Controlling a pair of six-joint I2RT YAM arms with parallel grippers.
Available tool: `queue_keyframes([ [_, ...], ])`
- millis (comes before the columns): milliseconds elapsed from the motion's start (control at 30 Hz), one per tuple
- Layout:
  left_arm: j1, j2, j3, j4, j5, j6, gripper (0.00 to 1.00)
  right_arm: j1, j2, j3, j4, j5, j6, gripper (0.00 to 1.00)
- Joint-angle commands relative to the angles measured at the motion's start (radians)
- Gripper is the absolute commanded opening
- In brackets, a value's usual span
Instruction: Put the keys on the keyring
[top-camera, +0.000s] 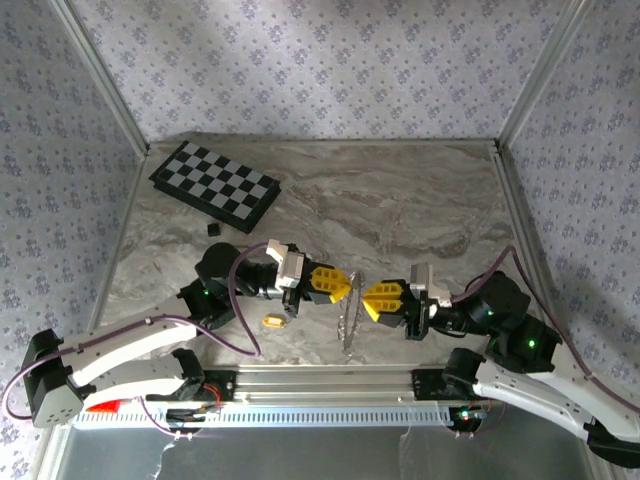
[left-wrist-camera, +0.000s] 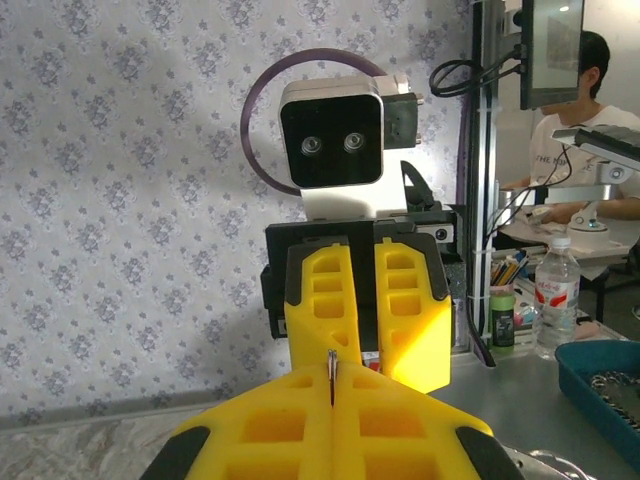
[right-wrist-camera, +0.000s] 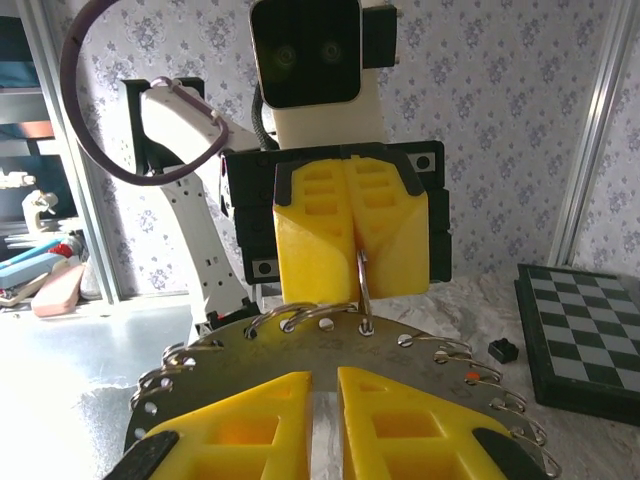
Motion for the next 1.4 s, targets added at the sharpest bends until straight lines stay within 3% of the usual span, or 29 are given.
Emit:
queue_keyframes([
  [0, -0.008, 0.002, 0.013, 0.077, 0.030, -0.008, 0.00, 0.016, 0.001, -0.013, 0.055, 0.019, -0.005, 0.15],
  [600, -0.017, 0.029, -0.002, 0.114, 0.035, -0.021, 0.00, 0.078, 0.013, -0.056, 0.144, 0.134, -0.021, 0.14],
  [867, -0.017, 0.018, -0.003, 0.109, 0.030, -0.013, 0.00, 0.084, -0.023, -0.075, 0.138, 0.163, -0.012, 0.26],
  [1367, -0.023, 0.011, -0.003, 0.091, 0.027, -0.003, 0.00, 0.086, -0.033, -0.095, 0.172, 0.190, -0.009, 0.22],
])
